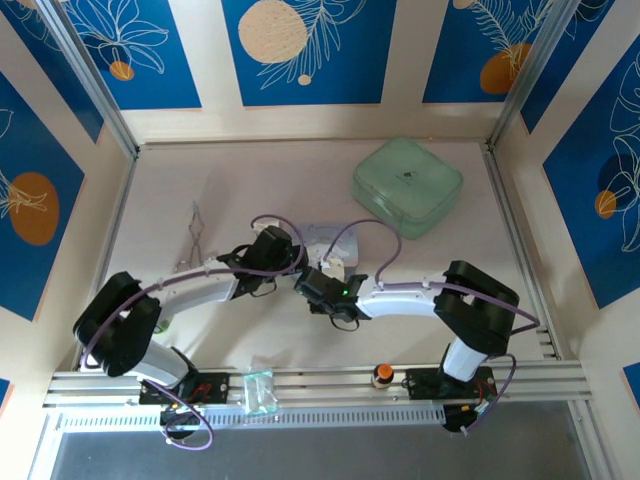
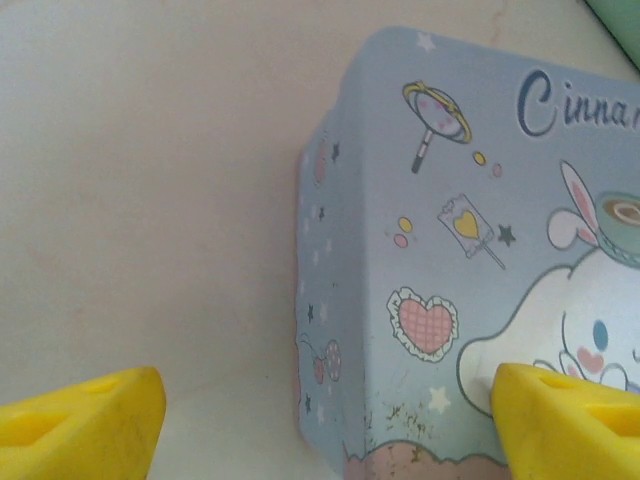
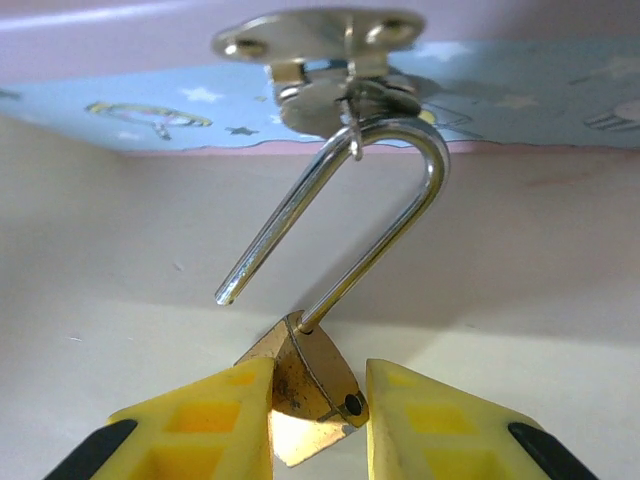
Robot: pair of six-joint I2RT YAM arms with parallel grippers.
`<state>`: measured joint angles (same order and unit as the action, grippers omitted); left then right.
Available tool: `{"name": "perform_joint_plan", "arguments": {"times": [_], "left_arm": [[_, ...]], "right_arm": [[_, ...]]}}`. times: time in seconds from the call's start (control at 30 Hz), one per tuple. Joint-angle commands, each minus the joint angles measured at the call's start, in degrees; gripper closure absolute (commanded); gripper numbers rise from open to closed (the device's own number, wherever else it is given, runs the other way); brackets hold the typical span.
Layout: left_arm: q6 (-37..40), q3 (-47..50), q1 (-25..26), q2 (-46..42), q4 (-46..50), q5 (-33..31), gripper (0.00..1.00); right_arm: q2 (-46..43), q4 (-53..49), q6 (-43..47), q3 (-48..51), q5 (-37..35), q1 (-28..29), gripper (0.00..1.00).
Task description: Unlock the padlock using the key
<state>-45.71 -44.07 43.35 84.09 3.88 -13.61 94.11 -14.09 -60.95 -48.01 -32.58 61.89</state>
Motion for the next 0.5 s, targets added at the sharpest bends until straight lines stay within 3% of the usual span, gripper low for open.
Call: {"name": "perform_joint_plan", "arguments": {"times": [0.0,0.17,0.47], "left_arm": [[-2.34,1.27,1.95,-2.37,2.99,0.04,0.16],[-1.11,-0.54,3.15,-3.02,5.80,-3.07,0.16],[2.95,-5.86,3.16,1.47,8.01,-6.65,0.14]], "right_arm": [[-0.50,-5.16,-0.38,5.90,3.71,-2.14,0.75],[-1.51,2.51,-1.41,10.52,8.32,-4.75,0.77],[-2.55,1.97,-2.07,10.92,7.75,-5.07,0.80]]}}
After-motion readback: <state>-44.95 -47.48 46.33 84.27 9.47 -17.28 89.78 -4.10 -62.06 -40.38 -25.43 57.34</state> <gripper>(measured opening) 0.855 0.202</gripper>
